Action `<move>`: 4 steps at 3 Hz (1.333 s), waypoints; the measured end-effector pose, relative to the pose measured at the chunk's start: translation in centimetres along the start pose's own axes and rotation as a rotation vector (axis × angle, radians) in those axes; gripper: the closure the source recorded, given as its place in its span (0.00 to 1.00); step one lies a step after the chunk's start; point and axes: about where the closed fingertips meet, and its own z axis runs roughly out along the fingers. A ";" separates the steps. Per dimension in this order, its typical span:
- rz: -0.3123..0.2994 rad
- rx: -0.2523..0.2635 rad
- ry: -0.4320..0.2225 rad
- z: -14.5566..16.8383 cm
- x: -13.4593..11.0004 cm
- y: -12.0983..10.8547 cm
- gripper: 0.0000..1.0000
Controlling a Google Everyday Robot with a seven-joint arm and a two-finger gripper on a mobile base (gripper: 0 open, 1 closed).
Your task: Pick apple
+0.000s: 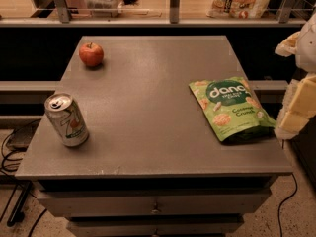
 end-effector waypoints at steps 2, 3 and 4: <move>-0.001 0.031 -0.086 0.3 -1.2 -1.3 0.00; -0.017 0.062 -0.169 1.2 -3.2 -3.8 0.00; -0.011 0.079 -0.278 3.4 -5.6 -7.5 0.00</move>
Offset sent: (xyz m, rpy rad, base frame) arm 0.0407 0.0200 0.0014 0.1839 -0.1038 0.0430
